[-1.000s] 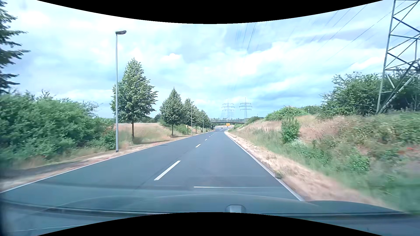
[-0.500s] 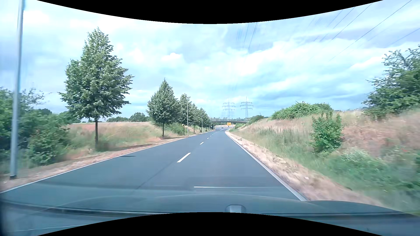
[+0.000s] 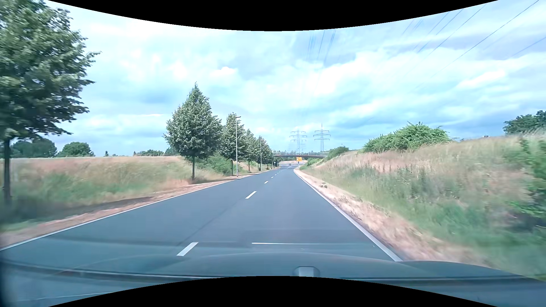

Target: Follow the waypoints while adhering to traffic rules and regulations

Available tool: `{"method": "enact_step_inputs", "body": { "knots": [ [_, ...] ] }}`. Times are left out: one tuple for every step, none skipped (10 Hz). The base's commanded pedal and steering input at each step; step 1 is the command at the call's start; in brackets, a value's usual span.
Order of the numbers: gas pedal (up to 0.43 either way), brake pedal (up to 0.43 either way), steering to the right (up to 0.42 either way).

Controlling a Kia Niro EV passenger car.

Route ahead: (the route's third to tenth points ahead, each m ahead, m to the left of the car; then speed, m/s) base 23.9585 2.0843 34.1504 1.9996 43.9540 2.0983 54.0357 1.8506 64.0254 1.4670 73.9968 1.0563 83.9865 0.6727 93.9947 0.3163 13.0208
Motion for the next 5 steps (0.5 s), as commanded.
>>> {"method": "enact_step_inputs", "body": {
  "knots": [
    [0.138, 0.012, -0.003],
    [0.138, 0.018, -0.003],
    [0.138, 0.012, -0.003],
    [0.138, 0.012, -0.003],
    [0.138, 0.012, -0.003]
  ]
}}
